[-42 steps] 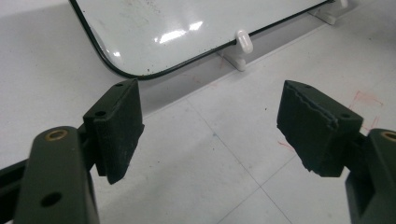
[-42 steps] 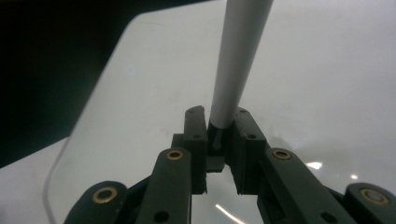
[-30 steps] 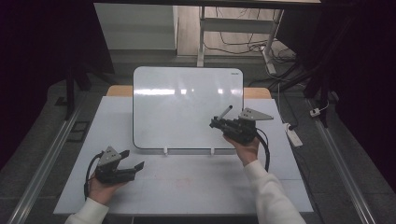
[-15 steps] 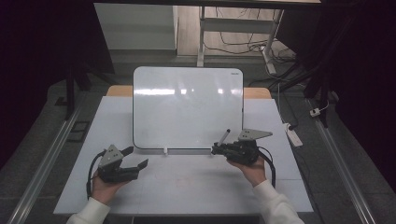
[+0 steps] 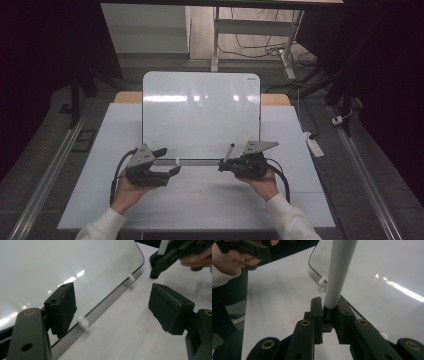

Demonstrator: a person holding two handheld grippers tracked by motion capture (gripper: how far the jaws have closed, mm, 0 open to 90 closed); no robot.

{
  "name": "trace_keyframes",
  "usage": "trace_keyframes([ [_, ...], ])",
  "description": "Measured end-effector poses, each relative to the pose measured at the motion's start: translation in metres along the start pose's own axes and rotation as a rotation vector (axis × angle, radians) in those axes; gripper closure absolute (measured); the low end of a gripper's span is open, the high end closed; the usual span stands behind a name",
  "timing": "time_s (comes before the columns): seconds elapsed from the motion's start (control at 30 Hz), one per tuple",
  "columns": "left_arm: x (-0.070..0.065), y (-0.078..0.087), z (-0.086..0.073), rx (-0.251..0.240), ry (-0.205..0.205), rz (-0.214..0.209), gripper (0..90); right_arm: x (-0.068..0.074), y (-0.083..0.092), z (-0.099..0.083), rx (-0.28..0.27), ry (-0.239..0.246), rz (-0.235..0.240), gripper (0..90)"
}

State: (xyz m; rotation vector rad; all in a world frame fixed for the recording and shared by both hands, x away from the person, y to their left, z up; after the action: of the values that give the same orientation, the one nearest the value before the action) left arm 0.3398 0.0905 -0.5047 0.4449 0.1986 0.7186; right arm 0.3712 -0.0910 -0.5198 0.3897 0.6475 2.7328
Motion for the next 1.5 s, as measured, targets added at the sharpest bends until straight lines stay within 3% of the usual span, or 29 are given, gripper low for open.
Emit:
trace_keyframes([
  [0.33, -0.028, -0.035, 0.040, -0.011, -0.062, -0.108, 27.6, 0.009, -0.017, -0.003, 0.029, 0.018, 0.037, 78.0],
  [0.47, -0.041, -0.044, 0.050, -0.012, -0.103, -0.169, 34.8, 0.011, -0.024, -0.003, 0.043, 0.025, 0.051, 78.0],
  [0.6, -0.046, -0.053, 0.054, -0.009, -0.107, -0.213, 39.3, 0.014, -0.030, -0.004, 0.061, 0.040, 0.068, 78.0],
  [0.8, -0.049, -0.060, 0.055, -0.012, -0.097, -0.282, 54.7, 0.019, -0.033, -0.006, 0.087, 0.059, 0.099, 78.0],
  [1.03, -0.053, -0.062, 0.052, -0.001, -0.114, -0.325, 78.9, 0.022, -0.035, -0.010, 0.126, 0.085, 0.122, 78.1],
  [1.13, -0.055, -0.062, 0.053, -0.002, -0.101, -0.334, 81.4, 0.022, -0.034, -0.010, 0.128, 0.089, 0.117, 78.0],
  [1.23, -0.052, -0.060, 0.055, -0.021, -0.097, -0.300, 82.0, 0.020, -0.034, -0.007, 0.105, 0.084, 0.075, 74.4],
  [1.3, -0.047, -0.059, 0.056, -0.028, -0.090, -0.254, 82.1, 0.018, -0.031, -0.001, 0.051, 0.077, 0.018, 63.1],
  [1.4, -0.039, -0.059, 0.058, -0.042, -0.040, -0.203, 82.0, 0.016, -0.021, 0.009, -0.051, 0.110, -0.134, 56.1],
  [1.5, -0.034, -0.061, 0.058, -0.056, 0.003, -0.162, 82.1, 0.021, -0.014, 0.015, -0.108, 0.165, -0.274, 54.5],
])
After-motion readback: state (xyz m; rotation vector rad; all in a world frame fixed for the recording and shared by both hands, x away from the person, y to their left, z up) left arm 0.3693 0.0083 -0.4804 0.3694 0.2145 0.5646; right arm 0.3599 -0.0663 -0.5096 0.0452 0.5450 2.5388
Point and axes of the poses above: each handheld gripper's, and its own axes: y roughly backward along the jaws, z roughly out of its top, x roughly to its left, the point moved 10 cm from there along -y, roughly forward along the jaws, and after that the axes turned 1 degree about z, right-handed, at the moved point
